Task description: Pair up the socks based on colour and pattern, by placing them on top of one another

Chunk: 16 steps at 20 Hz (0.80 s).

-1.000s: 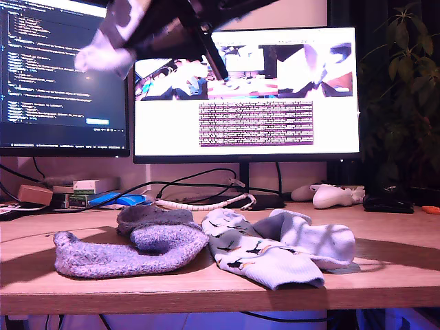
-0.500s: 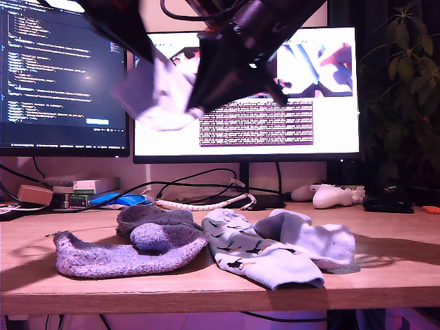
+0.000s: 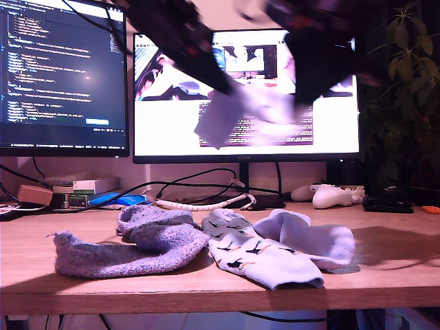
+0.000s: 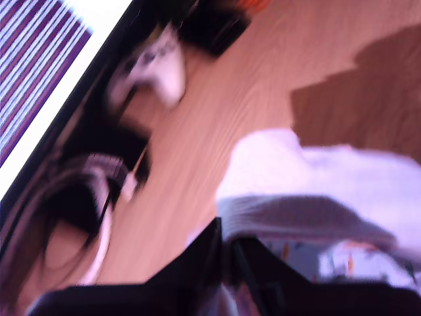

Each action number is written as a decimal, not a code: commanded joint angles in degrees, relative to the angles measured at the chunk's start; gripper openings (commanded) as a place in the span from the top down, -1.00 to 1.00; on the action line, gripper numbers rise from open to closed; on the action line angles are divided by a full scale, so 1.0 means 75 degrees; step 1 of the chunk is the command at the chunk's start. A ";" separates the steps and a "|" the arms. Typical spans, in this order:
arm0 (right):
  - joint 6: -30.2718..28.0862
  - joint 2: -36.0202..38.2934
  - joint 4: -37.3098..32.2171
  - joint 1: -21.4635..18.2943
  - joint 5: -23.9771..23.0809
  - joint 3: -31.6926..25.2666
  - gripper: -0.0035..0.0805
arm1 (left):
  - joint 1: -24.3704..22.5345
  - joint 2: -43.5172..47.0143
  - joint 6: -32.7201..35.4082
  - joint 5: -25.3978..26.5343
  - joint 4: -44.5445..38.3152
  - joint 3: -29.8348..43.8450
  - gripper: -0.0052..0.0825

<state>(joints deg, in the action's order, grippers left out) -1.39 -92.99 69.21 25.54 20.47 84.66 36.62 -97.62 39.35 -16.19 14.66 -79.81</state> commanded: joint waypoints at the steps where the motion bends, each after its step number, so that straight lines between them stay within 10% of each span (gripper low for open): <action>1: -0.0055 0.0035 0.0105 -0.0026 0.0015 -0.0076 0.95 | 0.0105 -0.0495 0.0495 -0.0096 -0.0466 0.0079 0.93; 16: 0.0003 -0.0962 -0.0822 -0.0568 -0.0358 -0.0102 0.95 | 0.0146 -0.2801 0.2017 -0.1326 -0.4331 0.0076 0.91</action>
<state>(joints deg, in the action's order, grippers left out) -1.50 -99.13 63.92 21.15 17.61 84.66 37.71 -115.72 54.04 -25.67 -16.71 -79.81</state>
